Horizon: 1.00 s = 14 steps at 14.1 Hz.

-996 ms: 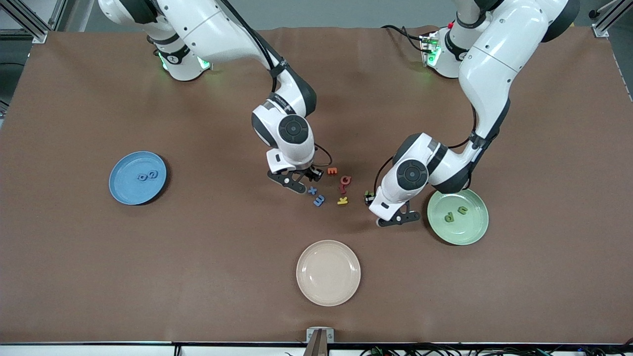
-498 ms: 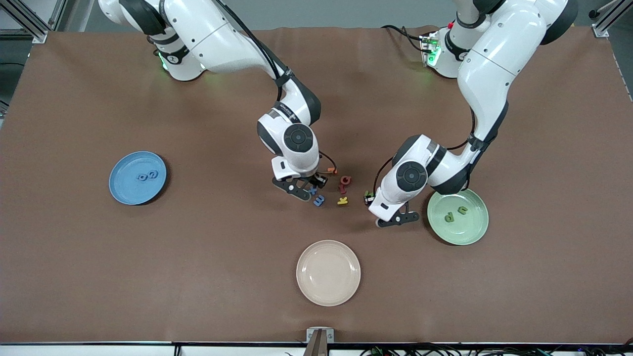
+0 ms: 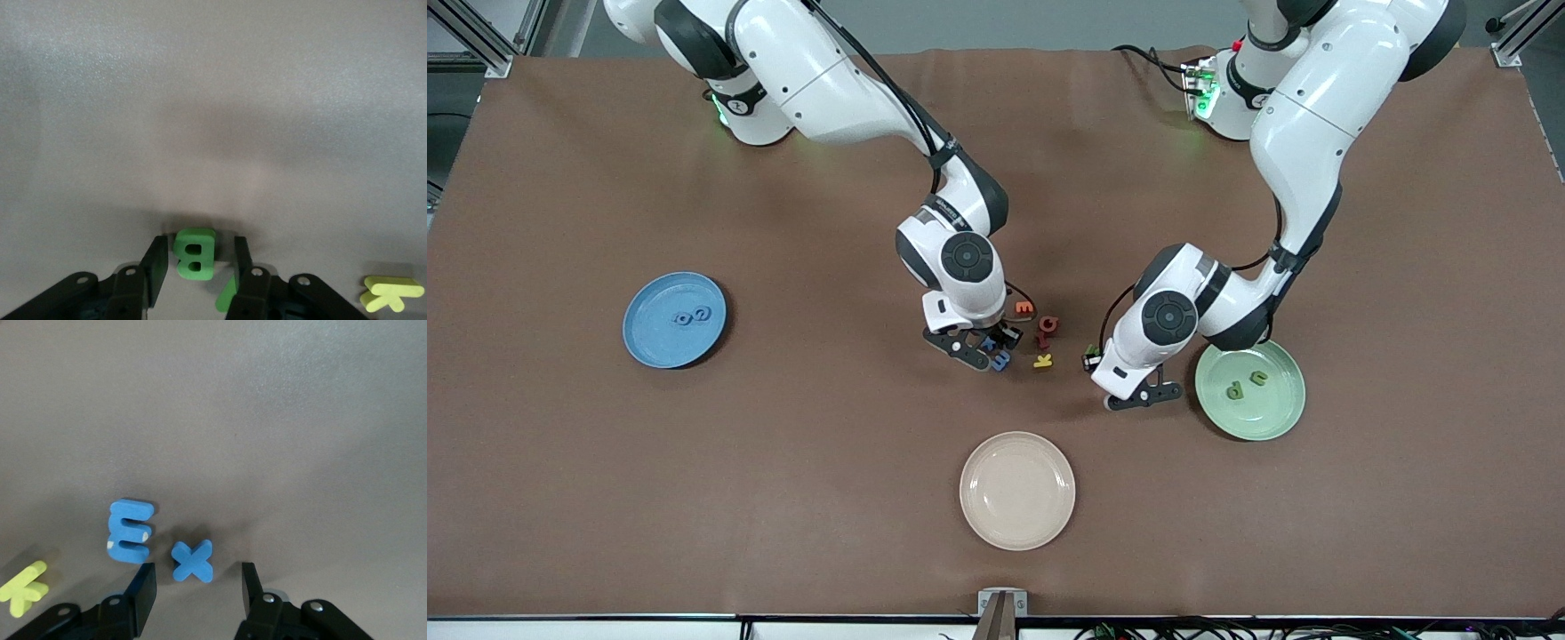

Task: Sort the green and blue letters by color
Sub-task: 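Grasp the green B and blue X with the left and right grippers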

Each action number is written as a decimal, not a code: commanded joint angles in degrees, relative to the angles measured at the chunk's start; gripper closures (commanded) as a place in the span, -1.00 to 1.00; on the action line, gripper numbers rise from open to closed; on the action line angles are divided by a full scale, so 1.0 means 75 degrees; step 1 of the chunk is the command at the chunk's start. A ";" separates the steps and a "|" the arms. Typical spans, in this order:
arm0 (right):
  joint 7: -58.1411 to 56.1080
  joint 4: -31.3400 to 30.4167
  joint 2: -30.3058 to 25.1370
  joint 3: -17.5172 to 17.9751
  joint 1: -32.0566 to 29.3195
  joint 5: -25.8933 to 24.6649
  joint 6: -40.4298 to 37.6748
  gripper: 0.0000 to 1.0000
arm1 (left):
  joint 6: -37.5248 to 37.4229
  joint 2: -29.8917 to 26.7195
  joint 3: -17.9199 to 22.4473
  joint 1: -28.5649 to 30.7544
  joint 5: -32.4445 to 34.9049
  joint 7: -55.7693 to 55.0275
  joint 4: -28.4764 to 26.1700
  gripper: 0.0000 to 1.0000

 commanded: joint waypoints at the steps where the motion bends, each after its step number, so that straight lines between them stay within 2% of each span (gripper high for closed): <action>1: 0.0156 0.0257 0.0171 -0.0063 0.0071 -0.0048 -0.0025 -0.12 | 0.0067 0.0138 0.0024 -0.0045 0.0107 -0.0122 0.0112 0.04; 3: 0.0132 0.0257 0.0194 -0.0063 0.0071 -0.0072 -0.0025 0.03 | 0.0067 0.0138 0.0024 -0.0045 0.0107 -0.0122 0.0124 -0.02; 4: 0.0121 0.0257 0.0218 -0.0063 0.0071 -0.0095 -0.0025 0.21 | 0.0067 0.0138 0.0024 -0.0045 0.0095 -0.0122 0.0124 -0.05; 5: 0.0097 0.0257 0.0218 -0.0063 0.0071 -0.0095 -0.0036 0.48 | 0.0067 0.0138 0.0036 -0.0034 0.0107 -0.0122 0.0124 -0.11; 6: 0.0097 0.0257 0.0218 -0.0063 0.0059 -0.0095 -0.0025 0.84 | 0.0078 0.0138 0.0036 -0.0033 0.0107 -0.0122 0.0112 -0.13; 7: 0.0085 0.0257 0.0218 -0.0075 0.0059 -0.0084 -0.0048 1.00 | 0.0113 0.0149 0.0036 -0.0022 0.0118 -0.0111 0.0066 -0.13; 9: -0.0020 0.0257 0.0102 -0.0086 -0.0046 -0.0095 -0.0165 1.00 | 0.0125 0.0149 0.0036 -0.0022 0.0118 -0.0110 0.0042 -0.09; 10: -0.0368 0.0211 -0.0015 -0.0086 -0.0128 -0.0118 -0.0513 1.00 | 0.0125 0.0149 0.0036 -0.0010 0.0118 -0.0110 0.0042 0.04; 14: -0.1949 0.0012 -0.0881 -0.0122 -0.0654 -0.0142 -0.2774 1.00 | 0.0125 0.0126 0.0036 0.0025 0.0107 -0.0122 0.0042 0.41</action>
